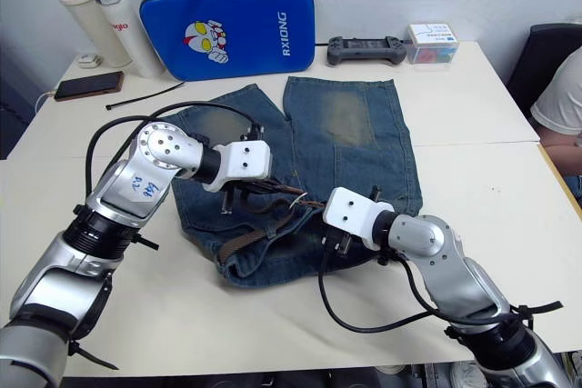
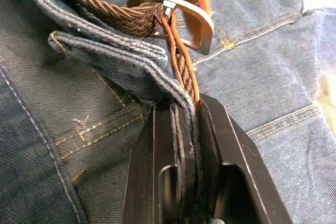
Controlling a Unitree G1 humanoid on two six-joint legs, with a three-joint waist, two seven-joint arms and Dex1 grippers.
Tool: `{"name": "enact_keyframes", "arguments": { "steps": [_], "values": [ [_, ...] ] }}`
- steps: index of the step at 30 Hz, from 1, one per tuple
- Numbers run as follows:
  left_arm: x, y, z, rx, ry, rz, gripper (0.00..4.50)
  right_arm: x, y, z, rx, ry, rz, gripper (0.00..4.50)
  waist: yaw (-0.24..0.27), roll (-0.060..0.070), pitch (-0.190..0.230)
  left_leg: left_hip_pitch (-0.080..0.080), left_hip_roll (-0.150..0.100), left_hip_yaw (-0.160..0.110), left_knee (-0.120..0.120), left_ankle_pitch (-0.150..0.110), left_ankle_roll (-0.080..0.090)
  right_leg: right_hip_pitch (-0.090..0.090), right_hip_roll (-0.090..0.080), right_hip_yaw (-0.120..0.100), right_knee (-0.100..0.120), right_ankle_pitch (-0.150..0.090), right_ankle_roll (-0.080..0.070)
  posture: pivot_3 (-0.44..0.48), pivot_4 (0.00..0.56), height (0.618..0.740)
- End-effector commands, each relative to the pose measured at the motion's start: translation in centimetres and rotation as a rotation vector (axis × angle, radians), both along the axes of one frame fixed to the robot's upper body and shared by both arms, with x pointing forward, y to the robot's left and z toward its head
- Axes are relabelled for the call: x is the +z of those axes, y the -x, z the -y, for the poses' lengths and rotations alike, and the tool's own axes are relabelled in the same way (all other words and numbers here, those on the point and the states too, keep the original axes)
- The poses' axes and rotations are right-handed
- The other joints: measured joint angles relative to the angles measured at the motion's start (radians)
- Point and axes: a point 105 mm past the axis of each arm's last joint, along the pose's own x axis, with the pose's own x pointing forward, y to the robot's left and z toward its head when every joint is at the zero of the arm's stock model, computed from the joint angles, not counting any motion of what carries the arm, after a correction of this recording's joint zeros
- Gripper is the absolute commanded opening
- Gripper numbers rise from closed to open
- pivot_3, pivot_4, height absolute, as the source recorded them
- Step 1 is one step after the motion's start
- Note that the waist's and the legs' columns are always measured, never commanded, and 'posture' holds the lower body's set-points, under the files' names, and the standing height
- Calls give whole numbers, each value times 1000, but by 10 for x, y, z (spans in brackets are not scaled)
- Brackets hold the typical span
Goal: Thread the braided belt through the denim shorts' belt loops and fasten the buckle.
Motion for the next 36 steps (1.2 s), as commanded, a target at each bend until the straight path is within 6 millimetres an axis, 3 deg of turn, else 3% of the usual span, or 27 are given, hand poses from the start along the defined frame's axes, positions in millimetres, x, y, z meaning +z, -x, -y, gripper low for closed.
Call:
{"name": "enact_keyframes", "arguments": {
  "steps": [1, 6, 16, 25, 29, 32, 33, 36],
  "values": [
    [12, 4, 6, -54, -23, 71, 0, 17, -5, 5, -30, -20, 62, 32, 0, 0, 0, 0, 0, 0, 0, 0, 0, 0, 0, 0, 0, 0, 0, 0, 150, 740],
    [10, 4, 7, -67, -38, 89, 0, 19, -6, 3, -30, -27, 64, 32, 0, 0, 0, 0, 0, 0, 0, 0, 0, 0, 0, 0, 0, 0, 0, 0, 150, 740],
    [14, 13, 42, -44, 83, 16, 0, 18, -4, -2, -8, -34, 44, 32, 0, 0, 0, 0, 0, 0, 0, 0, 0, 0, 0, 0, 1, 0, 0, 0, 150, 740],
    [0, 17, 41, -5, 48, -39, 0, 19, -1, -4, 12, -36, 36, 32, 0, 0, 0, 0, 0, 0, 0, 0, 0, 0, 0, 0, 1, 0, 0, 0, 150, 740],
    [9, 17, 52, 44, 155, -100, 0, 19, -1, -5, 18, -38, 33, 32, 1, 0, 0, 0, 0, 0, 0, 0, 0, 0, 0, 0, 1, 0, 0, 0, 150, 740],
    [15, 19, 54, 61, 206, -162, 1450, 18, -1, -5, 19, -37, 31, 0, 1, 0, 0, 0, 0, 0, 1, 0, 0, 0, 0, 0, 1, 0, 0, 0, 150, 740],
    [16, 22, 54, 54, 210, -176, 1649, 18, 0, -5, 19, -37, 29, 0, 1, 0, 0, 0, 0, 0, 1, 0, 0, 0, 0, 0, 1, 0, 0, 0, 150, 740],
    [18, 30, 50, 31, 206, -226, 2822, 18, 0, -5, 19, -34, 26, 0, -1, 0, 0, 0, 0, 0, 1, 0, 0, 0, 0, 0, 1, 0, 0, 0, 150, 740]
  ]
}}
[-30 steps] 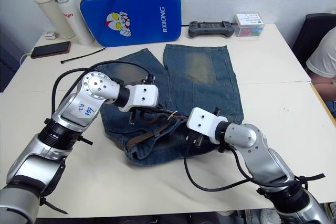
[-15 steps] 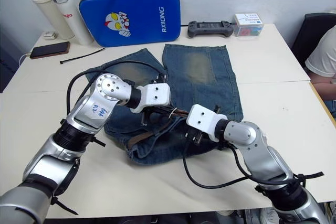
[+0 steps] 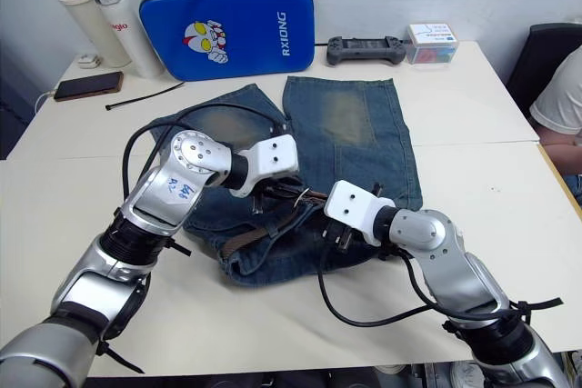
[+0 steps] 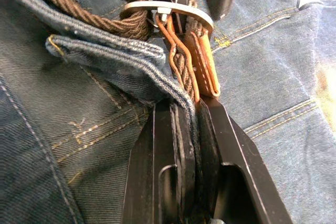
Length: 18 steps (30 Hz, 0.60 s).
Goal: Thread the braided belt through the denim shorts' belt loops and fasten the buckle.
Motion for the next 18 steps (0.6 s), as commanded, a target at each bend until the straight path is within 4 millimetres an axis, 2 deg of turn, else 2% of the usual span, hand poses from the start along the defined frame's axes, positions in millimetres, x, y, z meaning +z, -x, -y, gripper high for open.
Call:
{"name": "enact_keyframes", "arguments": {
  "steps": [1, 3, 4, 9, 14, 18],
  "values": [
    [18, 29, 15, -163, 52, -38, 3123, 14, 2, -4, 22, -18, 49, 0, -1, 0, 0, 0, 0, 0, 0, 0, 0, 0, 0, 0, 0, 0, 0, 0, 150, 740],
    [19, 30, 4, -161, 22, -47, 3841, 13, 2, -3, 20, -14, 47, 0, -3, 0, 0, 0, 0, 0, 0, 0, 0, 0, 0, 0, 0, 0, 0, 0, 150, 740],
    [20, 28, -3, -147, 6, -45, 4384, 13, 1, -2, 19, -13, 46, 0, -2, 0, 0, 0, 0, 0, 0, 0, 0, 0, 0, 0, 0, 0, 0, 0, 150, 740],
    [28, 11, -26, -58, -45, 24, 4447, 11, 1, -1, 16, -12, 38, 0, -2, 0, 0, 0, 0, 0, 0, 0, 0, 0, 0, 0, 0, 0, 0, 0, 150, 740],
    [22, 14, -32, -67, -89, 15, 4447, 11, 1, -2, 19, -14, 33, 0, -1, 0, 0, 0, 0, 0, 0, 0, 0, 0, 0, 0, 0, 0, 0, 0, 150, 740],
    [25, 9, -35, -32, -81, 53, 4447, 11, 1, -2, 18, -14, 33, 0, -1, 0, 0, 0, 0, 0, 0, 0, 0, 0, 0, 0, 0, 0, 0, 0, 150, 740]
  ]
}}
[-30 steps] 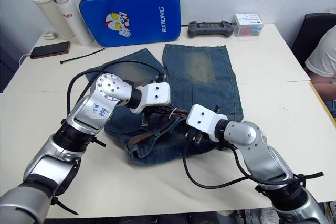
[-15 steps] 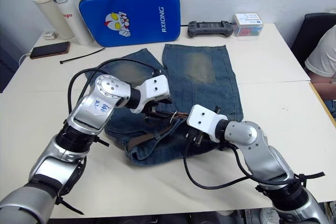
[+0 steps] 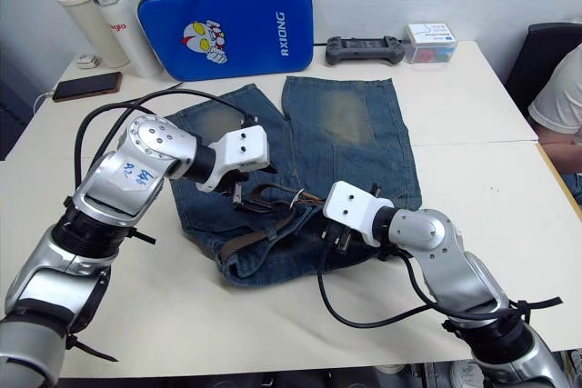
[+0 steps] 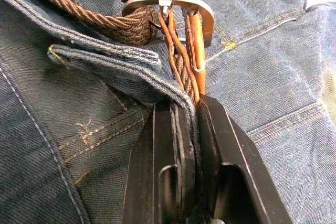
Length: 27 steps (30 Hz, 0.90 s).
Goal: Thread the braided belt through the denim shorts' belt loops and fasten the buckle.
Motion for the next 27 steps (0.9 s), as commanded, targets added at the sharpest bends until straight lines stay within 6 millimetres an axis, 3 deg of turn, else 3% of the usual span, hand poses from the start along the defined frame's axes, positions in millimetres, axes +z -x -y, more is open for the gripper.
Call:
{"name": "enact_keyframes", "arguments": {
  "steps": [1, 13, 22, 25, 27],
  "values": [
    [13, -2, -2, 13, 9, 83, 4447, 11, 1, 0, 7, -14, 39, 0, 0, 0, 0, 0, 0, 0, 0, 0, 0, 0, 0, 0, 0, 0, 0, 0, 150, 740],
    [20, -9, -27, 78, -29, 129, 4447, 10, 1, -2, 10, -19, 33, 0, -2, 0, 0, 0, 0, 0, 0, 0, 0, 0, 0, 0, 0, 0, 0, 0, 150, 740],
    [3, -16, -36, 102, -76, 163, 4447, 11, 1, -3, 13, -24, 37, 0, 0, 0, 0, 0, 0, 0, 0, 0, 0, 0, 0, 0, 0, 0, 0, 0, 150, 740],
    [2, -18, -29, 118, -40, 160, 3639, 12, 1, -3, 11, -25, 36, 0, 0, 0, 0, 0, 0, 0, 0, 0, 0, 0, 0, 0, 0, 0, 0, 0, 150, 740],
    [1, -20, -26, 128, -25, 156, 2789, 12, 1, -3, 9, -26, 36, 0, 0, 0, 0, 0, 0, 0, 0, 0, 0, 0, 0, 0, 0, 0, 0, 0, 150, 740]
  ]
}}
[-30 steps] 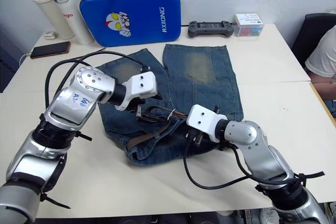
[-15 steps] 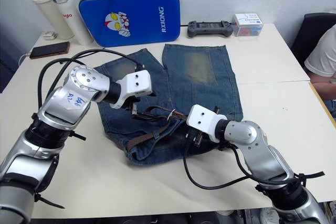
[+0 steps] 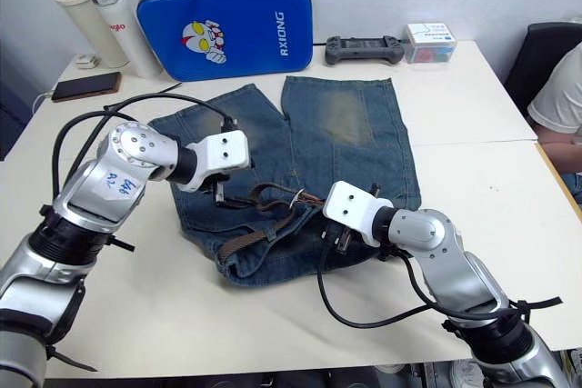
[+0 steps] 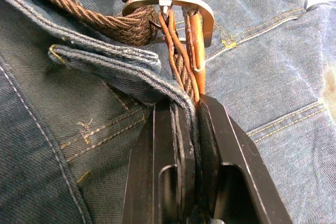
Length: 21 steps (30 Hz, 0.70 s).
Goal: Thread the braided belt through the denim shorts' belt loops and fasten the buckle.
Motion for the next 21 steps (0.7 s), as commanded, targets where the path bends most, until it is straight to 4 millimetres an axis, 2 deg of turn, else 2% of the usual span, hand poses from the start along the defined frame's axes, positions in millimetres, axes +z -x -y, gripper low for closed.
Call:
{"name": "enact_keyframes", "arguments": {
  "steps": [1, 6, 10, 15, 21],
  "values": [
    [9, -5, 2, 30, 37, 38, 2336, 12, 1, -3, 7, -22, 43, 0, 0, 0, 0, 0, 0, 0, 0, 0, 0, 0, 0, 0, 0, 0, 0, 0, 150, 740],
    [8, -5, 6, 24, 49, 28, 69, 12, 1, -3, 7, -24, 41, 0, -2, 0, 0, 0, 0, 0, 0, 0, 0, 0, 0, 0, 0, 0, 0, 0, 150, 740],
    [7, -3, 13, 3, 54, 21, 22, 13, 1, -3, 7, -24, 42, 0, 0, 0, 0, 0, 0, 0, 0, 0, 0, 0, 0, 0, 0, 0, 0, 0, 150, 740],
    [3, 7, 28, -61, 50, 5, 22, 14, 1, -5, 11, -27, 43, 0, 0, 0, 0, 0, 0, 0, 0, 0, 0, 0, 0, 0, 0, 0, 0, 0, 150, 740],
    [3, 20, 35, -131, 42, -33, 22, 14, 1, -5, 13, -27, 40, 0, 0, 0, 0, 0, 0, 0, 0, 0, 0, 0, 0, 0, 0, 0, 0, 0, 150, 740]
  ]
}}
